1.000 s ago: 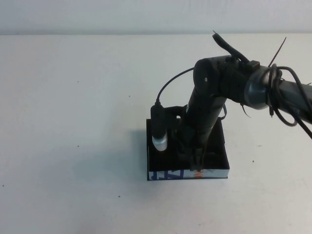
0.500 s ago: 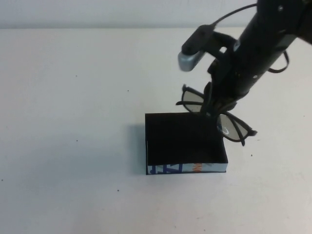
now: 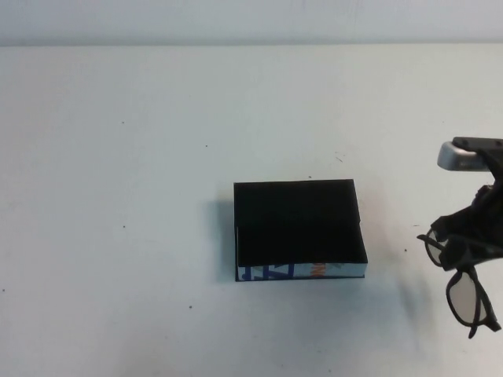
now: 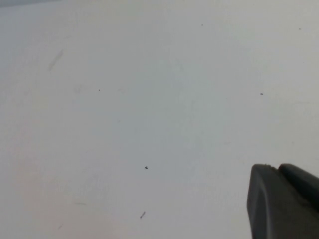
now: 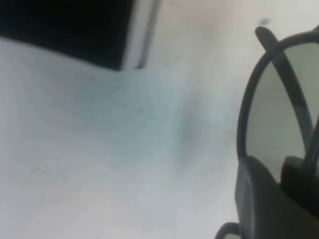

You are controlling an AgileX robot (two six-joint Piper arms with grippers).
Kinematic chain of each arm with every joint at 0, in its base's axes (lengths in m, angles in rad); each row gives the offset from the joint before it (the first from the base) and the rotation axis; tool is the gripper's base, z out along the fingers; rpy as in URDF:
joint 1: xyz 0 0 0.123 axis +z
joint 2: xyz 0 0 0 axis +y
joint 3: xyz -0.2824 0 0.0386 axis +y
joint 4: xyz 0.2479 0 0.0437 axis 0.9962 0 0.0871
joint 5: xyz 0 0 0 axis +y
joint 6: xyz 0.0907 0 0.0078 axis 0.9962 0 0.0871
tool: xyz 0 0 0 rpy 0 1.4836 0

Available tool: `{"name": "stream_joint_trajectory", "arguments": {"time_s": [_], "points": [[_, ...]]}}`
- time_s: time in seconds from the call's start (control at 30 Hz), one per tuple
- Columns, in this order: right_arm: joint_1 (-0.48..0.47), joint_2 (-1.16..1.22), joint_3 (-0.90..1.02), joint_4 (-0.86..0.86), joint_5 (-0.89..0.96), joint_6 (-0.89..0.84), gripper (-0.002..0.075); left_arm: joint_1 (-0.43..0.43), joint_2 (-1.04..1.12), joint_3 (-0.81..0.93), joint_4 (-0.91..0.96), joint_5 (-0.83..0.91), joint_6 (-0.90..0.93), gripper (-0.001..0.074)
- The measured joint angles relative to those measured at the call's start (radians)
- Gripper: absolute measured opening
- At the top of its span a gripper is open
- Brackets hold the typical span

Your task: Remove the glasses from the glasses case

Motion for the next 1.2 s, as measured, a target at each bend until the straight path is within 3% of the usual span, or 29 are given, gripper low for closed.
{"name": "stream_joint_trajectory", "arguments": {"time_s": [0.13,0.37,0.57,0.77,0.97,1.2], "points": [[-0.011,-0.005,0.097,-0.009,-0.174,0.018,0.0056,0.0,0.0,0.0,0.0,0.0,0.0,-0.0004],[-0.011,0.05,0.113,0.004,-0.304,0.018,0.0085,0.0,0.0,0.0,0.0,0.0,0.0,-0.0004],[-0.011,0.089,0.113,0.009,-0.337,0.018,0.0147,0.0,0.0,0.0,0.0,0.0,0.0,-0.0004],[-0.011,0.05,0.113,0.017,-0.334,0.018,0.0269,0.0,0.0,0.0,0.0,0.0,0.0,-0.0004],[-0.011,-0.194,0.156,0.046,-0.339,0.018,0.03,0.0,0.0,0.0,0.0,0.0,0.0,-0.0004],[-0.011,-0.619,0.384,0.043,-0.465,0.018,0.0301,0.0,0.0,0.0,0.0,0.0,0.0,-0.0005]]}}
